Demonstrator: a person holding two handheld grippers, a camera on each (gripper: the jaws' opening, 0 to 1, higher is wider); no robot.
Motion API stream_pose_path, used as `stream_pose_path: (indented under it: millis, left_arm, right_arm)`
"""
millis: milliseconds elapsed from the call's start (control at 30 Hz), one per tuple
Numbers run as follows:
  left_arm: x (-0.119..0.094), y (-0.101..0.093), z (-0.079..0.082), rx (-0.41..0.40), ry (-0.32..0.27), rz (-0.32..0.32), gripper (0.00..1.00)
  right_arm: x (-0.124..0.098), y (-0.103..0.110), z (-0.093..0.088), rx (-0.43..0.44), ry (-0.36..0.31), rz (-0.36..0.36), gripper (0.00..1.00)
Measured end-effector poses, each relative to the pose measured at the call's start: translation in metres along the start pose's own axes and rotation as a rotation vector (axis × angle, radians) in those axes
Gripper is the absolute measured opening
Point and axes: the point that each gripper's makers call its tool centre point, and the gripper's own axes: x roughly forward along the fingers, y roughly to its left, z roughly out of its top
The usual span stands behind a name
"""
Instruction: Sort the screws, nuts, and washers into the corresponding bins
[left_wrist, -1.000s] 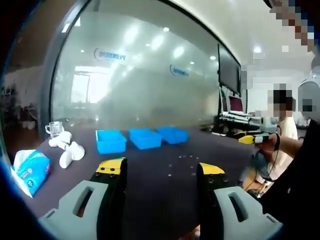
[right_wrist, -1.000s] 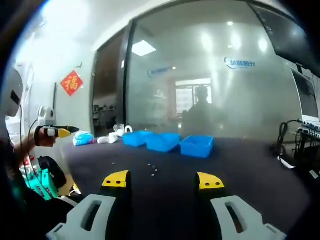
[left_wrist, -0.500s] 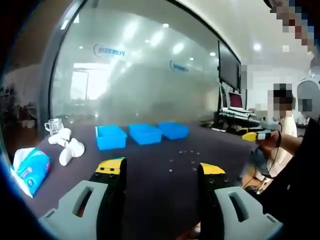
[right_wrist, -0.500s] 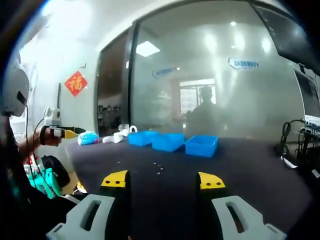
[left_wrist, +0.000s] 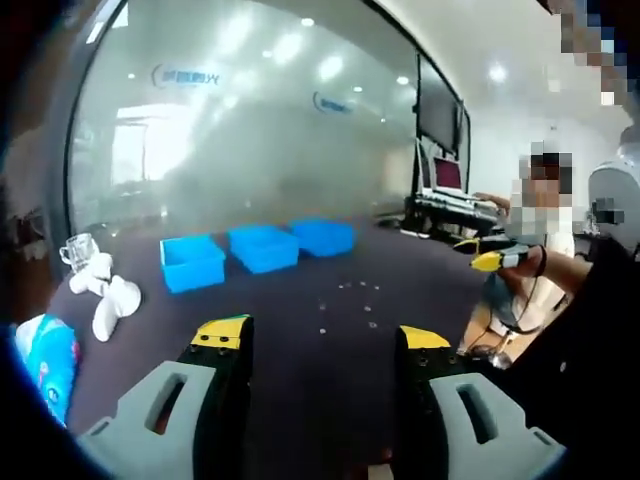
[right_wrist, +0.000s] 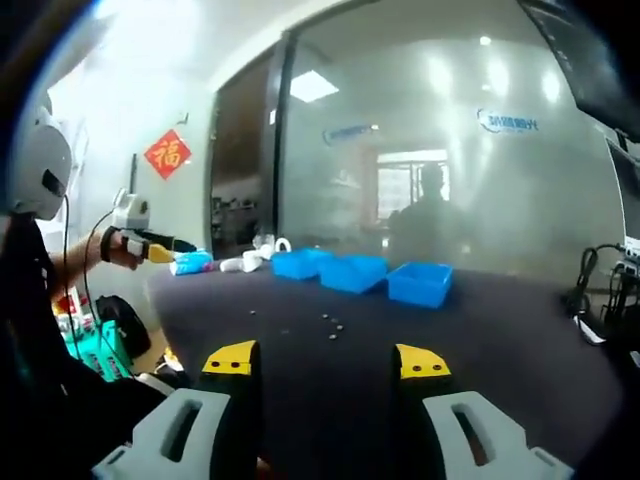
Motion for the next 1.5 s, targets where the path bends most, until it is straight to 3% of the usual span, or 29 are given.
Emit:
stream_pose_path:
  millis: [67,233,567,733,1000,1500]
  left_arm:
    - [0.006,0.002,-0.004,0.06,0.066,-0.004,0.55]
    - [0.02,0.001,-0.01,0.11,0.178,-0.055,0.54]
    - [0.054,0.003,-0.003,0.103,0.289,-0.102,0.54]
    - [0.069,0.0,-0.011,0.1,0.39,-0.124,0.54]
    - [0.092,-0.006,-0.012,0.108,0.462,-0.146,0.54]
    - [0.115,-0.021,-0.054,0.173,0.64,-0.171,0.51]
  right_arm:
    - [0.0,0.002,0.0,-0.005,0.003,0.006,0.48]
    - [-0.001,0.004,0.0,-0.038,0.013,0.014,0.48]
    - [-0.004,0.005,-0.001,-0.054,0.017,0.02,0.48]
    - [-0.006,0.003,0.0,-0.05,0.015,0.019,0.48]
    - [-0.007,0.005,-0.005,-0.048,0.029,0.021,0.48]
    - [-0.01,0.01,-0.011,-0.045,0.045,0.032,0.48]
